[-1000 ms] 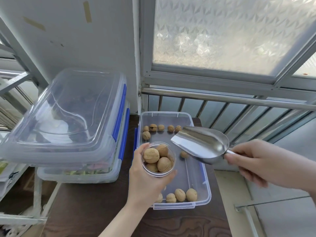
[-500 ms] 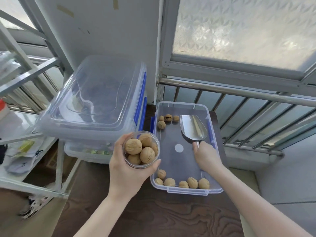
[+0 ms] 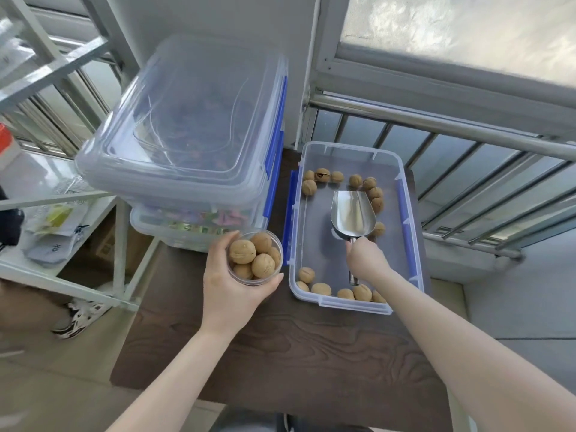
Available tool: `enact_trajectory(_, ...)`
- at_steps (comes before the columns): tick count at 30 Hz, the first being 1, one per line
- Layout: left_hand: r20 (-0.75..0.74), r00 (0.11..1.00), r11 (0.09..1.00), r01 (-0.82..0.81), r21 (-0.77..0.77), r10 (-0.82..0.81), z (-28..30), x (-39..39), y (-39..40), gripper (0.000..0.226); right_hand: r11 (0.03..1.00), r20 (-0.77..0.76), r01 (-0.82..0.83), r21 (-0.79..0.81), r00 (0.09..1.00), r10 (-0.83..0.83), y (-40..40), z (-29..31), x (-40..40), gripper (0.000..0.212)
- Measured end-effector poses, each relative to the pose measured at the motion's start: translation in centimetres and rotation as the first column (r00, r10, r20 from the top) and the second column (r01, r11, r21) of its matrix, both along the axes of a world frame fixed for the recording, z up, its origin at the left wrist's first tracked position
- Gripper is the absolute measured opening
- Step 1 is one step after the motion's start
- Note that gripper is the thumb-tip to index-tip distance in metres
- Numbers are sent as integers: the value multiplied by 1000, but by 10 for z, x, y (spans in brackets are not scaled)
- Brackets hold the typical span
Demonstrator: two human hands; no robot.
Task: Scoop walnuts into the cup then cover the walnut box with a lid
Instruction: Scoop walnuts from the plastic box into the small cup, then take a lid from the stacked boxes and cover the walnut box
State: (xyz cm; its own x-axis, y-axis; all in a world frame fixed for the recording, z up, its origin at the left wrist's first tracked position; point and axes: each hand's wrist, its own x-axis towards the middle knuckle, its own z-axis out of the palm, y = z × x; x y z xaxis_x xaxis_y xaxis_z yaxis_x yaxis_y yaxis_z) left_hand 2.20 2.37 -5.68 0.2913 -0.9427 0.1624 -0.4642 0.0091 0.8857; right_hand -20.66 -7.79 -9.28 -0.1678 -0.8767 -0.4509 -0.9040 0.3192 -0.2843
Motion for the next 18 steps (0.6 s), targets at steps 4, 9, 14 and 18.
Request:
enact_trajectory(4,10,1000,1000,6,29,-6,-12,2,-1,87,998,-18,-30,50,999,31,-4,-12,2,41)
enact_trajectory(9,2,999,998,32,48,-33,-22,1,-2,86,995,-45,-30,95,998,35,-8,-19,5,42)
enact_trajectory(14,-7,1000,997,31,70,-30,-29,2,0,88,992,-90,-21,122,995,32,-11,-23,10,39)
enact_trajectory(18,15,998,995,66,80,-67,-28,3,1,97,992,-95,-35,118,994,47,-13,-23,12,41)
